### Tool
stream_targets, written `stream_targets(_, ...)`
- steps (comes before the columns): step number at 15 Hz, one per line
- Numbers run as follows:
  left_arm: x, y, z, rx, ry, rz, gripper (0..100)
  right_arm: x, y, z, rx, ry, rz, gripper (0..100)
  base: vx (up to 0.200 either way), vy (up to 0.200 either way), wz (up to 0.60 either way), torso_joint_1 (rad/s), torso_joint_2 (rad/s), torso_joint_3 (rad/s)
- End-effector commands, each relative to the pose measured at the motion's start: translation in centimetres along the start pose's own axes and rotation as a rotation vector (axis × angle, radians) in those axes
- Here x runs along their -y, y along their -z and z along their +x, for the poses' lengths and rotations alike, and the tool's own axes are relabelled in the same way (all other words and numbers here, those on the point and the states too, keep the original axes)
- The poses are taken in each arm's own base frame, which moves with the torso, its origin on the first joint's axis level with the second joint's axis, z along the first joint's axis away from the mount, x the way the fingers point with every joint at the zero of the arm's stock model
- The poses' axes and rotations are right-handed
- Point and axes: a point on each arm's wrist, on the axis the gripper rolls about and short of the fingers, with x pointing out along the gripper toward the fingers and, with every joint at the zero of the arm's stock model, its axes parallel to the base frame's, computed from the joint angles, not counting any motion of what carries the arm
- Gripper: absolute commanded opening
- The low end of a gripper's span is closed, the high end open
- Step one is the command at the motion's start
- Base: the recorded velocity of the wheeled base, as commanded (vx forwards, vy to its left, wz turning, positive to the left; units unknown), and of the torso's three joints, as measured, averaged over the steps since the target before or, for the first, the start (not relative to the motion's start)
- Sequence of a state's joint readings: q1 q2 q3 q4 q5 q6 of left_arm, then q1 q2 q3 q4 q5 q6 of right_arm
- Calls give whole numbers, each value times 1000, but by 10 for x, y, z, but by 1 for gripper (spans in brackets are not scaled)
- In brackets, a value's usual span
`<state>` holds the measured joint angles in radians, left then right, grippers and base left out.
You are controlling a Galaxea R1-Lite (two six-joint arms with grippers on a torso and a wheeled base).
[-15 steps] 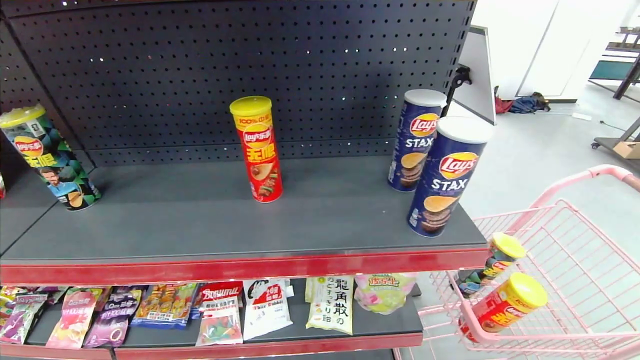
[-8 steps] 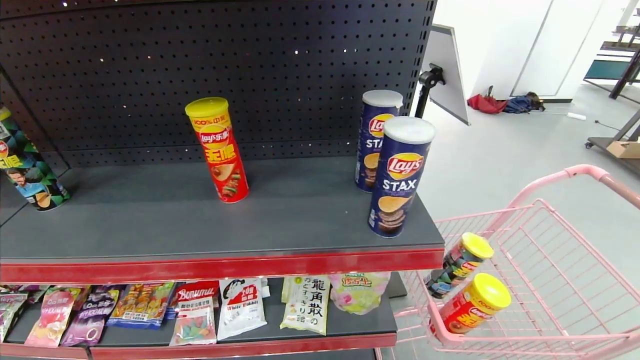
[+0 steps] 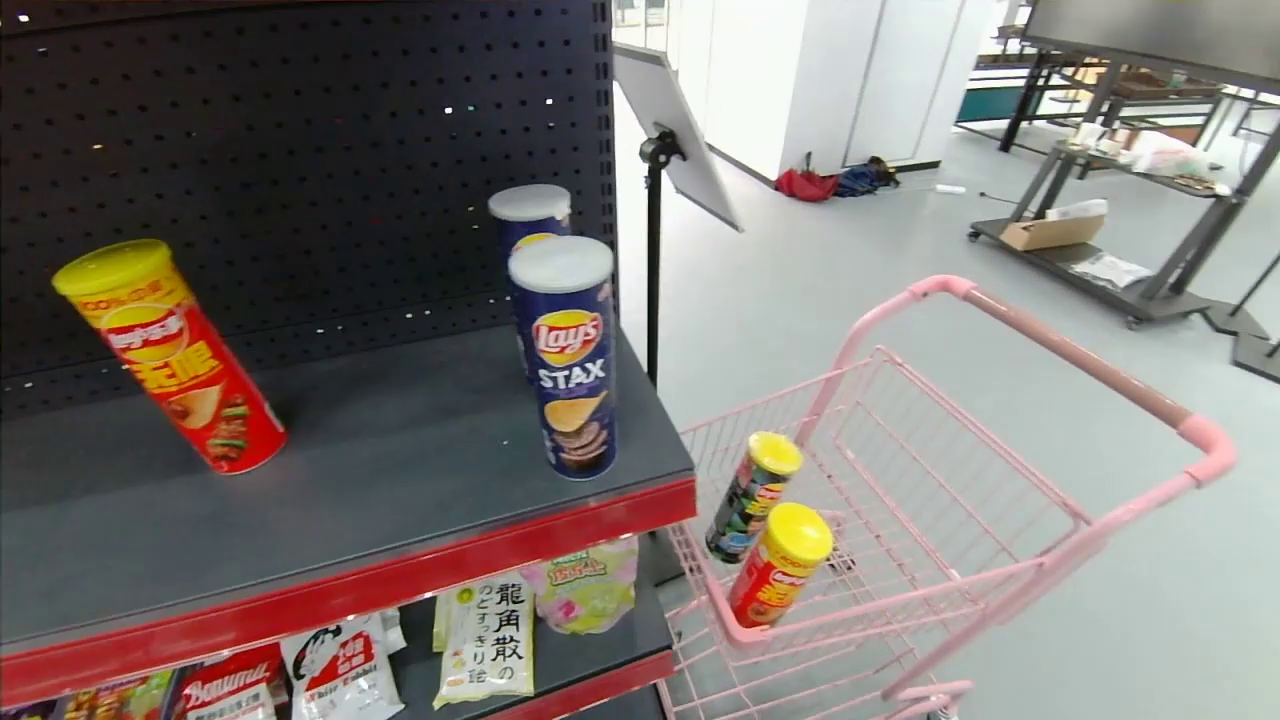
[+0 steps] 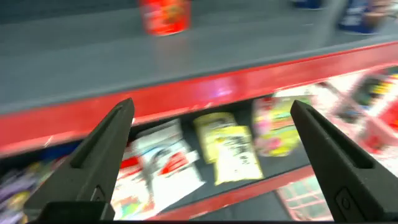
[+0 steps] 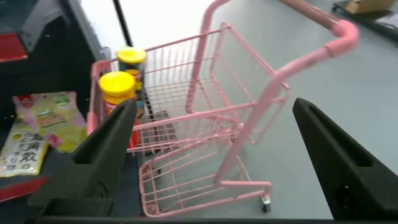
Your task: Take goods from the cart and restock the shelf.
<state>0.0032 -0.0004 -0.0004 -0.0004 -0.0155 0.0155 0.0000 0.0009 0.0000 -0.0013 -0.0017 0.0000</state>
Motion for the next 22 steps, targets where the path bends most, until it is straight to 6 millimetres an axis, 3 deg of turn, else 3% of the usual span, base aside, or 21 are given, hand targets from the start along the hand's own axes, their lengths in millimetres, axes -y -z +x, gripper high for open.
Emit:
stream_targets(1, 0, 0, 0, -1, 0, 0, 100, 0, 0, 0, 0, 0, 2, 100, 0, 0, -600, 7, 7, 7)
stream_targets(8, 0, 0, 0, -1, 0, 0, 100, 0, 0, 0, 0, 1, 0, 100, 0, 0, 0, -12, 25, 18)
stream_targets(22, 0, 0, 0, -1, 0, -2, 100, 0, 0, 0, 0, 3, 2, 100, 0, 0, 0, -158, 429, 266)
